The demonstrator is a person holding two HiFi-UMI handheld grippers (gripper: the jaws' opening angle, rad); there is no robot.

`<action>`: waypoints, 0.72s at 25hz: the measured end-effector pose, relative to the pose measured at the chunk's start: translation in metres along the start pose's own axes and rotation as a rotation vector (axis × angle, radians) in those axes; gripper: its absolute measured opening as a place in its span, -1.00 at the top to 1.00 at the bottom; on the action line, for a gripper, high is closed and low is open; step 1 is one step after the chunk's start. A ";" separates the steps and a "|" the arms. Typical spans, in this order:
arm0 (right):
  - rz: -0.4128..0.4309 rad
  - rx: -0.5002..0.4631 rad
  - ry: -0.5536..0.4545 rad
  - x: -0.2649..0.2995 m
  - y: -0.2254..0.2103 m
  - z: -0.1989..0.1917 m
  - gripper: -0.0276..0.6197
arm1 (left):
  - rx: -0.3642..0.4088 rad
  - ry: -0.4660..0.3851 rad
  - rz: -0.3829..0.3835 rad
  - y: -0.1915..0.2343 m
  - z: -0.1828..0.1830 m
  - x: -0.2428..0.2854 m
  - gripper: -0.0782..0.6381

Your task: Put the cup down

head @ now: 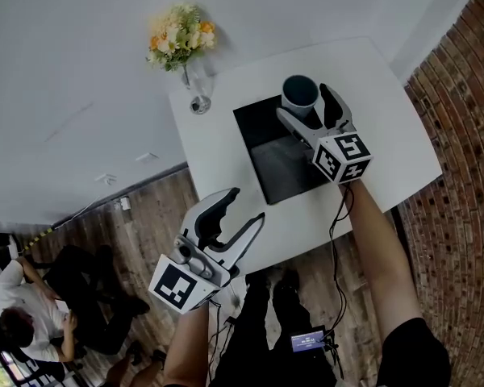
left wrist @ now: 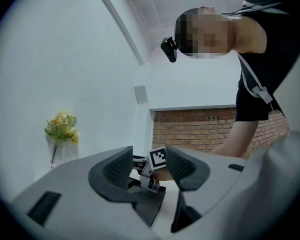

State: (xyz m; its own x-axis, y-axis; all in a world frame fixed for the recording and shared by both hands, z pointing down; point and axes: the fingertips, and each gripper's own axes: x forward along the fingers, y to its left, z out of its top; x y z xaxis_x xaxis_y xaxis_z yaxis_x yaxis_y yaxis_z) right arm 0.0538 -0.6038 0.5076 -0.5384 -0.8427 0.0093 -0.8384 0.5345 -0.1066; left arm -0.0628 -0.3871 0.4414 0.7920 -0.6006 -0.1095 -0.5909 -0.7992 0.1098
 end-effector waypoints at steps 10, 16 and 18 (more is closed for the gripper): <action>-0.017 0.014 -0.025 -0.064 0.020 0.046 -0.60 | 0.032 0.076 0.064 -0.004 0.004 0.000 0.21; -0.001 0.028 -0.022 -0.107 0.050 0.071 -0.59 | 0.032 0.074 0.078 -0.014 0.023 -0.009 0.21; 0.031 0.013 -0.022 -0.120 0.065 0.081 -0.59 | 0.039 0.068 0.080 -0.018 0.031 -0.014 0.21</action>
State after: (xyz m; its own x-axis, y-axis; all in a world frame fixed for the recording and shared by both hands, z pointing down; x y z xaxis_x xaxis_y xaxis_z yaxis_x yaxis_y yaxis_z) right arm 0.0714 -0.4731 0.4188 -0.5622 -0.8268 -0.0165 -0.8199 0.5599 -0.1192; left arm -0.0681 -0.3653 0.4103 0.7499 -0.6606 -0.0347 -0.6570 -0.7499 0.0769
